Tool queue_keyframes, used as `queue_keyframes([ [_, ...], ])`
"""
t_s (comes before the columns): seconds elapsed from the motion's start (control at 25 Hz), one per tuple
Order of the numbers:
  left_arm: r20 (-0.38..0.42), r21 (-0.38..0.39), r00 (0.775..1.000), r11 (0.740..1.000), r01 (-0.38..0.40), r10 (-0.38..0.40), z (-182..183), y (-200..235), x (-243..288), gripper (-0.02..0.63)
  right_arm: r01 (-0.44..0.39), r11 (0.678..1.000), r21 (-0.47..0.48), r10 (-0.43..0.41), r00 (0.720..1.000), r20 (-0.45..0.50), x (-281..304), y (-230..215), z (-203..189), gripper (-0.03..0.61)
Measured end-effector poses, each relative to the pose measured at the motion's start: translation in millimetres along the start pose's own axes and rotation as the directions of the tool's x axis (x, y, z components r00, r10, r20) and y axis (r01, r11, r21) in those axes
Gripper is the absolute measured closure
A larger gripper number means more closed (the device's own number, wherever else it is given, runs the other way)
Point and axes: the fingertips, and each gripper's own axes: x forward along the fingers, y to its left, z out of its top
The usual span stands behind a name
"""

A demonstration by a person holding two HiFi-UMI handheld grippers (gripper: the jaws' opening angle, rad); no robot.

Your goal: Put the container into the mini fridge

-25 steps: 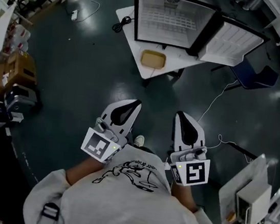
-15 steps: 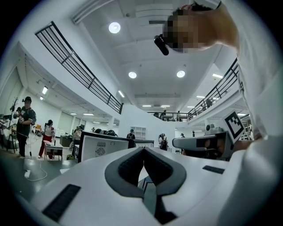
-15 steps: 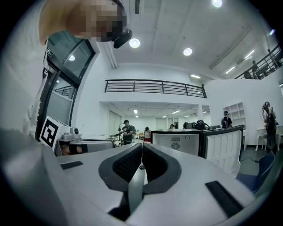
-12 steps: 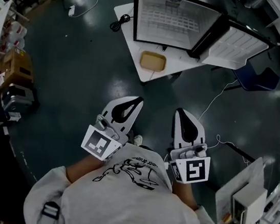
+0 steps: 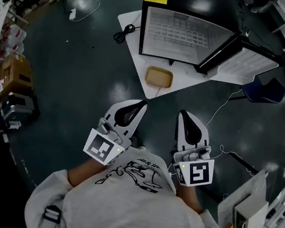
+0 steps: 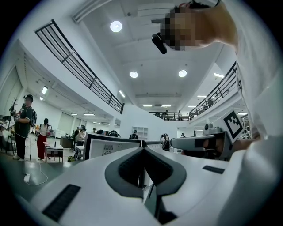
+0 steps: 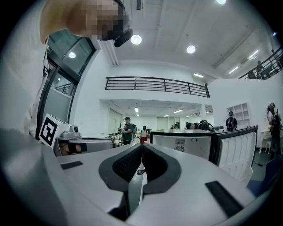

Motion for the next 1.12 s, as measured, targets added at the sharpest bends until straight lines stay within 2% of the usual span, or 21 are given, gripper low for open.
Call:
queue_keyframes([
  [0.72, -0.005, -0.001, 1.000, 1.000, 0.013, -0.013, 12, 117, 52, 0.601, -0.022, 0.999, -0.028, 0.021, 1.000, -0.023, 133, -15, 17, 0.551],
  [1.12, -0.012, 0.007, 1.000, 1.000, 0.017, -0.017, 11, 141, 69, 0.601, -0.004, 1.000, -0.022, 0.004, 1.000, 0.000, 161, -26, 20, 0.551],
])
